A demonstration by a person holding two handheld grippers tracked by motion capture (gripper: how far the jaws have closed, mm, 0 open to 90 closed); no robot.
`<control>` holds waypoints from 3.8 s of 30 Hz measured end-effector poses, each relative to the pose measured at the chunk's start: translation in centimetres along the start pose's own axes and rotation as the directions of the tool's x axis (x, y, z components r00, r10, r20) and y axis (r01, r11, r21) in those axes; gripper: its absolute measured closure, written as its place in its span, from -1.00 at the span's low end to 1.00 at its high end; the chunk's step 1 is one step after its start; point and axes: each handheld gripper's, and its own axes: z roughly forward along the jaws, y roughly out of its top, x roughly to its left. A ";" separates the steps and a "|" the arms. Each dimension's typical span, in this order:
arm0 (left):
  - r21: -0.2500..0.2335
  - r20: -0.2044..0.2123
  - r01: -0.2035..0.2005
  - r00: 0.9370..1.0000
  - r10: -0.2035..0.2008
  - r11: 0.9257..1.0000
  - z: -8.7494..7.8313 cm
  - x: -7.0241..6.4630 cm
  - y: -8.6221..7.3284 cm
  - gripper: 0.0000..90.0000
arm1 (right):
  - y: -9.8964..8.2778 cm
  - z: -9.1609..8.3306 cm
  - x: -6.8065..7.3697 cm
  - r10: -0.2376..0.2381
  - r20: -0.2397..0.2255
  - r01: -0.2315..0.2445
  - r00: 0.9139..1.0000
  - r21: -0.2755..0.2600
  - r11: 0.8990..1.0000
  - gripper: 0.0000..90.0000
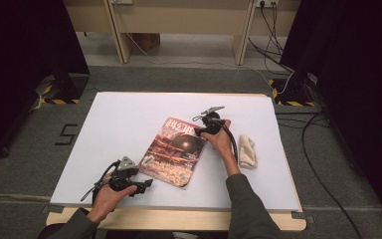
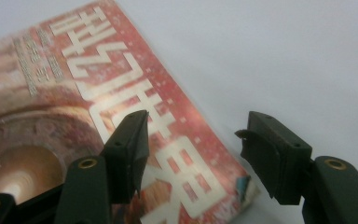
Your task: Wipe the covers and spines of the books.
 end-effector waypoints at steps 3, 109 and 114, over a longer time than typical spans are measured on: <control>0.003 -0.001 -0.007 1.000 0.007 1.000 0.1 -0.1 0.0 -0.47 | -0.1 0.2 -0.1 0.026 -0.045 -0.026 0.999 -0.002 1.000 -0.10; 0.004 -0.006 -0.066 0.998 0.066 0.998 -0.5 1.5 -0.4 -0.66 | -8.0 -9.4 5.1 -0.047 -0.119 0.043 0.992 -0.035 0.998 -0.10; 0.015 -0.038 -0.106 0.994 0.106 0.994 -0.7 1.1 -1.1 -0.66 | -6.3 -7.4 4.5 -0.052 -0.125 0.051 0.991 -0.008 0.999 -0.13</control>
